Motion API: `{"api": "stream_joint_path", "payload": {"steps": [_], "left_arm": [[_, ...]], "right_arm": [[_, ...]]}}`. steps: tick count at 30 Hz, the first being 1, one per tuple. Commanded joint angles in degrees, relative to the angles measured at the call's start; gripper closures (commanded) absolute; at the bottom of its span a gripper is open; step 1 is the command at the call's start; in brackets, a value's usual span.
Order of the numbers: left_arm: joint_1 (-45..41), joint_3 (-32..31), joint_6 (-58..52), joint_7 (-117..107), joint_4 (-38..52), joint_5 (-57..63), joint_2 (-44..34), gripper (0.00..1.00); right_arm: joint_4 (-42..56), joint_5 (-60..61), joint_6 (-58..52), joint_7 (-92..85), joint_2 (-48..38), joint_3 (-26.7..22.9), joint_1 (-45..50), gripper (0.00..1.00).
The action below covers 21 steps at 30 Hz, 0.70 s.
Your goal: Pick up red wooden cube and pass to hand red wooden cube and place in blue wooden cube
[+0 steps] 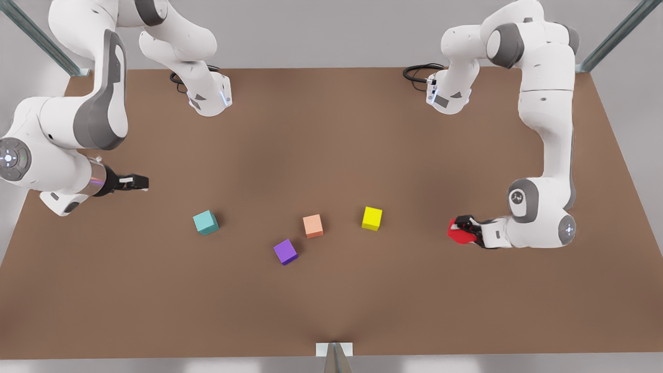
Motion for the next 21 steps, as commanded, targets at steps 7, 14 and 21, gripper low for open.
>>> {"api": "stream_joint_path", "payload": {"steps": [7, 14, 21], "left_arm": [[-1.32, -21.27, 1.98, -57.72, 14.33, -31.20, 14.63, 0.32], [-6.59, -23.47, 10.25, -51.75, 19.25, -43.07, 21.04, 0.32], [-6.50, -23.47, 8.14, -34.35, 18.90, -42.81, 22.10, 0.32]], "right_arm": [[5.06, 42.90, 0.63, -43.41, 17.55, 0.11, -2.36, 0.00], [11.48, 55.47, 7.48, -91.40, 26.79, 0.20, 0.63, 0.00], [7.88, 65.49, 8.97, -107.05, 28.10, 0.29, 3.97, 0.00]]}}
